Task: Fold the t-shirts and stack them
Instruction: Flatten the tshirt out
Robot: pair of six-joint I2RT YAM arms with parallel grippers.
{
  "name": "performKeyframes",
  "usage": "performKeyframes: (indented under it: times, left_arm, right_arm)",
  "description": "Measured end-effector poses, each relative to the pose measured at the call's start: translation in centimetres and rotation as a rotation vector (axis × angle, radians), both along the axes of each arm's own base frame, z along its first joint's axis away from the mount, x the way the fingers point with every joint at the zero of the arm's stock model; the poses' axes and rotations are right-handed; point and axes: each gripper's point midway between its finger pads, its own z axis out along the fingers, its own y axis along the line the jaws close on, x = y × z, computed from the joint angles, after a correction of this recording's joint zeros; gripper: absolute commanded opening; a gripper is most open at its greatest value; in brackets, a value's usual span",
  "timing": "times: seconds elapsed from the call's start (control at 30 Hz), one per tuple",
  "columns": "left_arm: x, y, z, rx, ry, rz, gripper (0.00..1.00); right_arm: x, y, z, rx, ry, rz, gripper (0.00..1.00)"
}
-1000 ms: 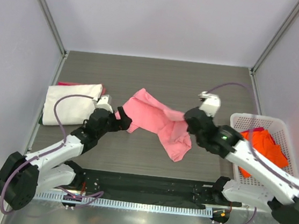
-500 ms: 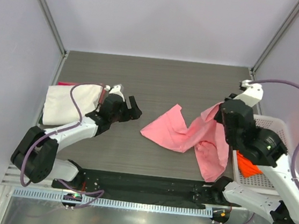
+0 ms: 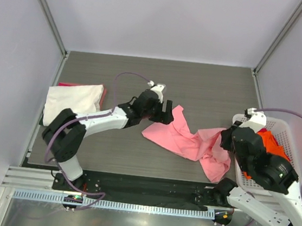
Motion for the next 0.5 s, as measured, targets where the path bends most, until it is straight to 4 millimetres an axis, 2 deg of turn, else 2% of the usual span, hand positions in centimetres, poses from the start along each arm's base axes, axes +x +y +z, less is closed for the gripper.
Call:
performKeyframes:
  times: [0.07,0.13,0.2,0.37,0.5]
  left_arm:
    - [1.2,-1.7,-0.3,0.012,0.016,0.004,0.76]
    - [2.1,-2.8,-1.0,0.013,0.047,0.019,0.74]
    - [2.6,-3.5,-2.2,0.013,0.094,0.035,0.73]
    - [2.8,-4.9,-5.3,0.005,0.237,0.087,0.7]
    - [2.4,-5.2,-6.8,0.001,0.319,0.138,0.69]
  right_arm:
    - [-0.8,-0.6,-1.0,0.017,0.01,-0.014,0.01]
    - [-1.4,-1.1,-1.9,0.02,0.028,-0.024,0.01]
    - [-1.6,-1.3,-1.9,0.035,0.029,-0.032,0.01]
    - [-1.9,-1.5,-2.0,0.06,0.03,-0.048,0.01]
    - [-2.0,-1.5,-2.0,0.065,0.033,-0.053,0.01]
